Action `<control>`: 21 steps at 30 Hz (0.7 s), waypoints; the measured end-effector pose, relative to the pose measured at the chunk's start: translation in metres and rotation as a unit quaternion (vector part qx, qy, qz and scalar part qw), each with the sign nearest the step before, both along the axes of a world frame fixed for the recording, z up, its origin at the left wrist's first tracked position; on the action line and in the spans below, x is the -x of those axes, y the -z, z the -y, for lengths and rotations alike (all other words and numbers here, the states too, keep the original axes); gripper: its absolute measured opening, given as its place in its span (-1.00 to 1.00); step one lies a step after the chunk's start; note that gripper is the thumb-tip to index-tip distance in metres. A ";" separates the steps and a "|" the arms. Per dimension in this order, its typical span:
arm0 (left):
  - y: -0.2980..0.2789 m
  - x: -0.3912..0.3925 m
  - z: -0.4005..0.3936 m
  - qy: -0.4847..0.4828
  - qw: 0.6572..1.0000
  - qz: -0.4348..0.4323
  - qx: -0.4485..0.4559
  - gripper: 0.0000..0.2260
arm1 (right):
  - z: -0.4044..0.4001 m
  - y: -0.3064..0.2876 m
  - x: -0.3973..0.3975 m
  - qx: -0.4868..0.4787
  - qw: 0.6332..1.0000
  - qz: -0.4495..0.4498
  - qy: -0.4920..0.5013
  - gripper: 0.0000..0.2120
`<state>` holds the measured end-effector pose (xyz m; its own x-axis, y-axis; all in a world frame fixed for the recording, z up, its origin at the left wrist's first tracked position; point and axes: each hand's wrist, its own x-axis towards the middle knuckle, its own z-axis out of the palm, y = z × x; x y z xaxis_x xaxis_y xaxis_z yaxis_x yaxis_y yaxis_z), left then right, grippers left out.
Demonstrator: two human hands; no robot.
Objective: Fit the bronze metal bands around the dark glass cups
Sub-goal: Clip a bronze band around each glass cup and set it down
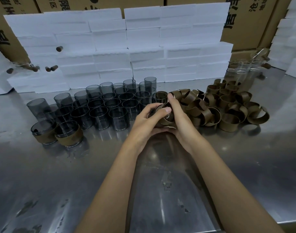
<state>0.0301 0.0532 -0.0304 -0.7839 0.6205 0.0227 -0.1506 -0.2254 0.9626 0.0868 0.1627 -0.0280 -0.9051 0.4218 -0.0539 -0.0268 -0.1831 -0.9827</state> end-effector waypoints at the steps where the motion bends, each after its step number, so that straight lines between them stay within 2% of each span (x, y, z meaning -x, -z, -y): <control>1: 0.001 0.000 0.001 0.000 1.000 -0.003 0.007 -0.72 | -0.002 0.001 0.000 -0.010 1.000 0.004 0.004 -0.38; 3: 0.002 0.002 0.002 0.007 1.000 -0.006 0.012 -0.68 | -0.003 0.003 0.001 -0.032 0.999 0.009 0.018 -0.33; 6: 0.002 0.001 0.001 0.032 0.999 0.004 -0.005 -0.53 | -0.002 0.005 0.001 -0.036 0.997 0.008 0.065 -0.39; 9: 0.002 0.001 0.000 0.049 0.998 0.024 -0.034 -0.48 | -0.002 0.006 0.001 -0.025 0.994 0.007 0.108 -0.43; 14: 0.004 0.004 0.000 0.040 0.998 0.026 -0.036 -0.60 | -0.001 0.005 0.002 -0.034 0.994 0.001 0.100 -0.46; 21: 0.006 0.004 -0.005 0.049 0.997 0.048 -0.034 -0.68 | -0.002 0.003 0.002 -0.014 0.992 0.009 0.123 -0.55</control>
